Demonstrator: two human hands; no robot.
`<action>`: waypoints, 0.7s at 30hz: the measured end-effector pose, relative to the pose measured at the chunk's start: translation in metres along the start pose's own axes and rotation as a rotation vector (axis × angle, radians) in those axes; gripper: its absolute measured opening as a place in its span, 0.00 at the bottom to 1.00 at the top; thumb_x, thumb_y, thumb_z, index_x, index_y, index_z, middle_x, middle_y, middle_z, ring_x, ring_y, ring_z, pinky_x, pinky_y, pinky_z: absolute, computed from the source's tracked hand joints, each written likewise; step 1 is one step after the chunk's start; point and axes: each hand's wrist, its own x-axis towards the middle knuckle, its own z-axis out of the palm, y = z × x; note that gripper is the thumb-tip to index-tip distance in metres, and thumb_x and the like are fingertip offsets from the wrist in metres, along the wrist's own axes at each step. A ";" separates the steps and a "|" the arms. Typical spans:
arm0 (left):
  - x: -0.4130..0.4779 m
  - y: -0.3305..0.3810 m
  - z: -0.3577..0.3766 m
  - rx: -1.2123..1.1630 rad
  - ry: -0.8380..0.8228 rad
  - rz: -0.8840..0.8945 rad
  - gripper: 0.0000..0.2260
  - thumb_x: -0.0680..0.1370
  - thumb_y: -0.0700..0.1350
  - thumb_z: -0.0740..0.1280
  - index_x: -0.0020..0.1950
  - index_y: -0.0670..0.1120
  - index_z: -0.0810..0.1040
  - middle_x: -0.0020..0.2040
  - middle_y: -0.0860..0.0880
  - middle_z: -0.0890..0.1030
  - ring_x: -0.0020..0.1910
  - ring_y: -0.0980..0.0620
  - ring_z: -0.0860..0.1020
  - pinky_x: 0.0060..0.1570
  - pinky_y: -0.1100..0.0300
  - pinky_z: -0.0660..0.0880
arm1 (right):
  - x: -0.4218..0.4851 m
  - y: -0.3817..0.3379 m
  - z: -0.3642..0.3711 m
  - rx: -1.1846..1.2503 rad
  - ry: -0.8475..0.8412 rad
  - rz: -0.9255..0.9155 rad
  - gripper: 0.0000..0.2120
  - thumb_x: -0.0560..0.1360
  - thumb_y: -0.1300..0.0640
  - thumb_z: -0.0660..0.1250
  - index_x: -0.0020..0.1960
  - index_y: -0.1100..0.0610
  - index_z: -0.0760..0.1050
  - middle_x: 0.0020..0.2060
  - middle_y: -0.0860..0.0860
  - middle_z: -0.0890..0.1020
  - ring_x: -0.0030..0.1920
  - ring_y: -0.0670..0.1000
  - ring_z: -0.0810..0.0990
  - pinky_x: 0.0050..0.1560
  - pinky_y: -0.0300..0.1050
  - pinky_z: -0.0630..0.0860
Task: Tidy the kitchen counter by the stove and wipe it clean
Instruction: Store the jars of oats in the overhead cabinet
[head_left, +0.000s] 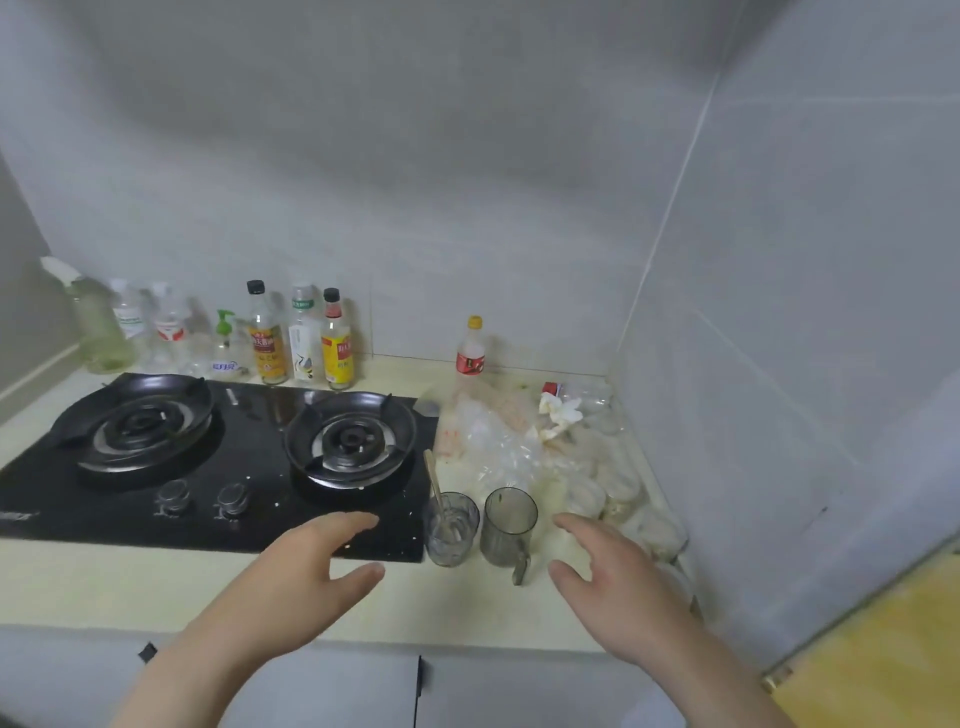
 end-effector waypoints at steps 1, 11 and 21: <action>0.009 -0.001 0.002 -0.006 -0.009 0.006 0.23 0.76 0.57 0.67 0.71 0.60 0.68 0.68 0.62 0.71 0.58 0.63 0.70 0.59 0.66 0.68 | 0.005 0.002 0.002 0.001 0.002 0.007 0.23 0.78 0.46 0.63 0.73 0.42 0.64 0.69 0.38 0.69 0.59 0.43 0.73 0.60 0.38 0.67; 0.085 0.004 0.039 -0.017 -0.084 -0.009 0.26 0.77 0.53 0.69 0.73 0.54 0.67 0.70 0.55 0.71 0.67 0.54 0.71 0.61 0.65 0.68 | 0.060 0.046 0.012 -0.025 -0.065 0.067 0.26 0.78 0.44 0.63 0.74 0.43 0.63 0.70 0.40 0.69 0.69 0.42 0.68 0.54 0.35 0.62; 0.139 0.011 0.090 -0.065 -0.102 -0.065 0.28 0.73 0.53 0.72 0.72 0.54 0.70 0.65 0.59 0.74 0.57 0.61 0.73 0.62 0.63 0.71 | 0.126 0.097 0.024 -0.003 -0.159 -0.025 0.28 0.78 0.46 0.64 0.76 0.47 0.62 0.74 0.42 0.66 0.73 0.44 0.65 0.66 0.36 0.62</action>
